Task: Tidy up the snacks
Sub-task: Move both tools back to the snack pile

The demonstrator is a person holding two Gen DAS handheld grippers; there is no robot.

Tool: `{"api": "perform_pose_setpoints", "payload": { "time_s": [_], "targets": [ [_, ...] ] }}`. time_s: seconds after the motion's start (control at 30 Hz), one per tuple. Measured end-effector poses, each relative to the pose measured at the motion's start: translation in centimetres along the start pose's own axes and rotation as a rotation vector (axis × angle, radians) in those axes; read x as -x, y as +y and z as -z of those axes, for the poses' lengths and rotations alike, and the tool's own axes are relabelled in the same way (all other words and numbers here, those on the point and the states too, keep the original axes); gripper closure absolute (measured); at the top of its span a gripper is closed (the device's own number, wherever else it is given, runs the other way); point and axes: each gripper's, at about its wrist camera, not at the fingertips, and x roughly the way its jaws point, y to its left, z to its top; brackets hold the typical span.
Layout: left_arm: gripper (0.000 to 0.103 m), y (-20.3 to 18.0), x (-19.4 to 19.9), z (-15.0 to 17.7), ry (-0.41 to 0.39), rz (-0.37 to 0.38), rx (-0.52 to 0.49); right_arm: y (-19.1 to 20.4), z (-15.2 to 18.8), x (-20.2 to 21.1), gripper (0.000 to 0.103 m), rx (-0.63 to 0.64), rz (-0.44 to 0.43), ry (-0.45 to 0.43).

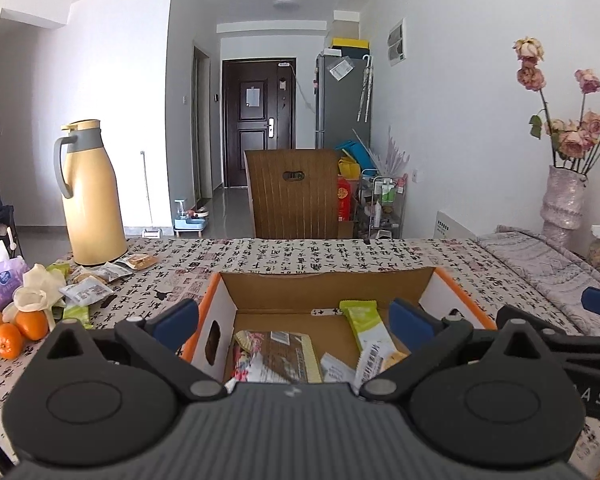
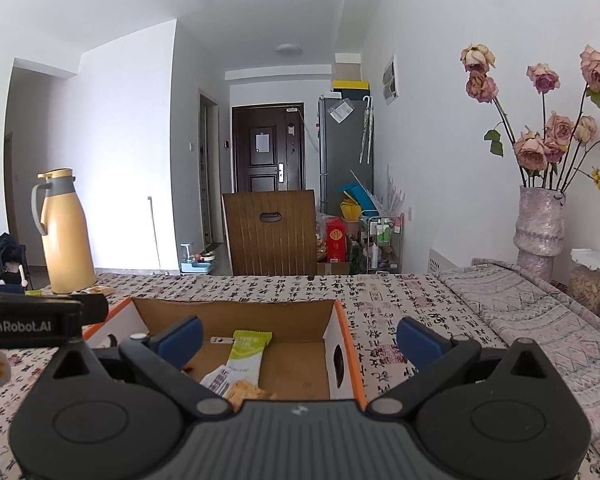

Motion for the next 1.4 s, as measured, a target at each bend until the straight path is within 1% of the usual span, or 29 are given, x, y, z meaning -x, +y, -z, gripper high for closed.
{"api": "perform_pose_setpoints", "payload": {
  "time_s": [0.33, 0.67, 0.87, 1.0, 1.2, 1.4],
  "targets": [
    [0.0, 1.2, 4.3, 2.2, 0.02, -0.007, 0.02, 0.1, 2.0, 4.7, 0.0, 0.007, -0.006, 0.022],
    [0.0, 2.7, 6.0, 5.5, 0.084, -0.011, 0.053, -0.2, 5.2, 7.0, 0.0, -0.018, -0.013, 0.103],
    [0.0, 3.7, 6.6, 7.8, 0.126, -0.011, 0.07, -0.2, 7.5, 7.6, 0.0, -0.027, -0.012, 0.163],
    [0.0, 3.9, 6.8, 8.8, 0.151, -0.002, 0.067, 0.1, 8.4, 7.3, 0.0, -0.023, -0.012, 0.193],
    [0.0, 4.0, 6.7, 9.4, 0.169, 0.001, 0.066, 1.8, 9.3, 6.0, 0.0, 0.008, -0.004, 0.212],
    [0.0, 4.2, 6.5, 9.7, 0.183, 0.006, 0.068, 3.3, 10.3, 4.3, 0.005, 0.034, 0.012, 0.236]
  ]
}}
